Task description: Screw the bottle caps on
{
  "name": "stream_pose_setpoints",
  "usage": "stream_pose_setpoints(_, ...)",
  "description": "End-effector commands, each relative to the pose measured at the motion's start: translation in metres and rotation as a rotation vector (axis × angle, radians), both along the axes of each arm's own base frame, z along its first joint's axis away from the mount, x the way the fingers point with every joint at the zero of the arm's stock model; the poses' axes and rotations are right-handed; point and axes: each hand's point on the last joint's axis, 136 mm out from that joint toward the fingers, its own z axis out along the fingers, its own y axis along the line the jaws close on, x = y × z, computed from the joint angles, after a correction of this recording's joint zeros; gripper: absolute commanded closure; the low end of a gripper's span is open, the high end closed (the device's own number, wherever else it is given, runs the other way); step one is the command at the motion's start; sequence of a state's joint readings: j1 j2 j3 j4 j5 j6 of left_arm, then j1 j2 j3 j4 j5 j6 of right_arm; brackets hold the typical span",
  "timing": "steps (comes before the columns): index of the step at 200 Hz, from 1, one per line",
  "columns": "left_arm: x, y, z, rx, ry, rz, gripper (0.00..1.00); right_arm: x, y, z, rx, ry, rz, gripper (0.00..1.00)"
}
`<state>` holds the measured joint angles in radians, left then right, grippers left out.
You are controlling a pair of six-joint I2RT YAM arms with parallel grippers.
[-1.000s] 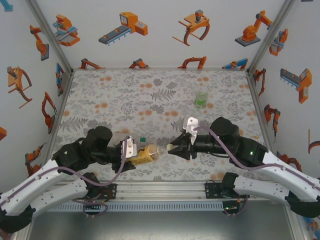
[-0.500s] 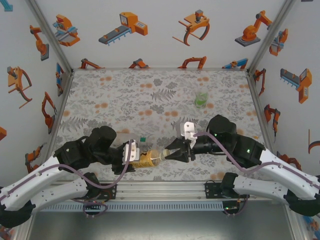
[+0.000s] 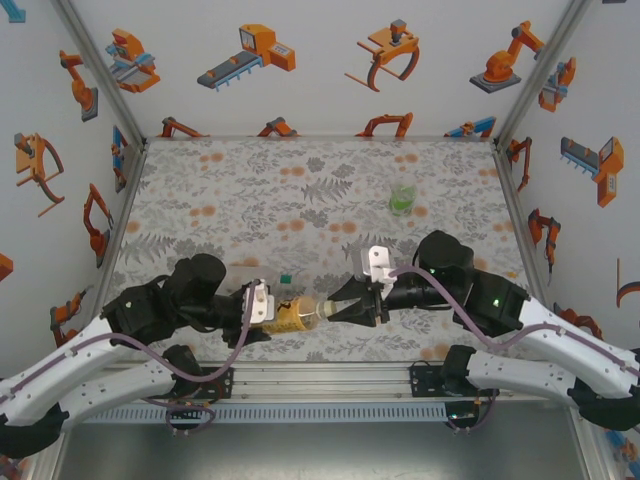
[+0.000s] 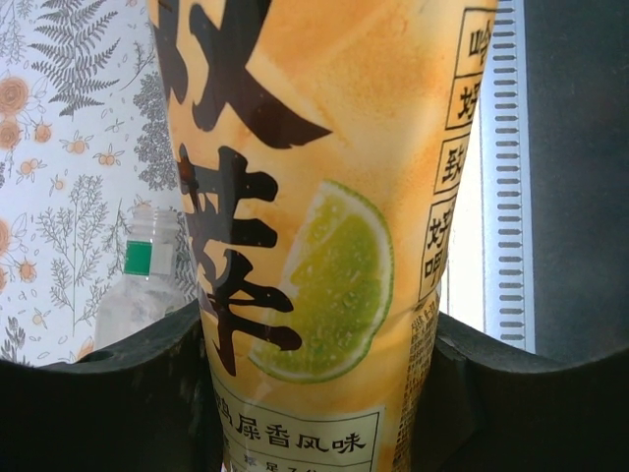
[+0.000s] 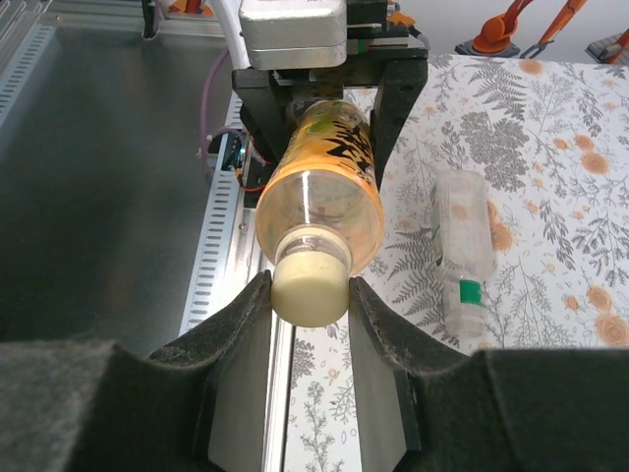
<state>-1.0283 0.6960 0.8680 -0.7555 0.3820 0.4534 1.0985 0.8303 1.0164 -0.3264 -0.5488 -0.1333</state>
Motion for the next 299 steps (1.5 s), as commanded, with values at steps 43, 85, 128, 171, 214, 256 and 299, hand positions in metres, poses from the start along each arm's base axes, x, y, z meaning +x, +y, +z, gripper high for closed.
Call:
stream_pose_setpoints(43,-0.004,-0.012,0.009,-0.032,0.060,-0.025,1.00,-0.002,0.004,-0.004,-0.058,-0.082,0.001,1.00)
stream_pose_setpoints(85,-0.013,-0.014,0.011,-0.039,0.102,-0.059,1.00,-0.007,0.003,-0.009,-0.116,-0.133,0.027,1.00)
stream_pose_setpoints(128,-0.024,-0.018,0.006,-0.031,0.181,-0.108,1.00,-0.015,0.004,-0.014,-0.167,-0.204,0.077,1.00)
stream_pose_setpoints(171,-0.030,-0.020,0.005,-0.032,0.227,-0.133,1.00,-0.021,0.007,-0.018,-0.216,-0.286,0.099,1.00)
stream_pose_setpoints(214,-0.037,-0.020,0.003,-0.026,0.271,-0.163,1.00,-0.022,0.006,-0.017,-0.236,-0.373,0.085,1.00)
stream_pose_setpoints(256,-0.042,-0.018,0.000,-0.015,0.298,-0.183,1.00,-0.025,0.005,-0.017,-0.266,-0.458,0.082,1.00)
stream_pose_setpoints(299,-0.046,-0.016,0.001,-0.020,0.335,-0.202,1.00,-0.028,0.006,-0.016,-0.286,-0.536,0.081,1.00)
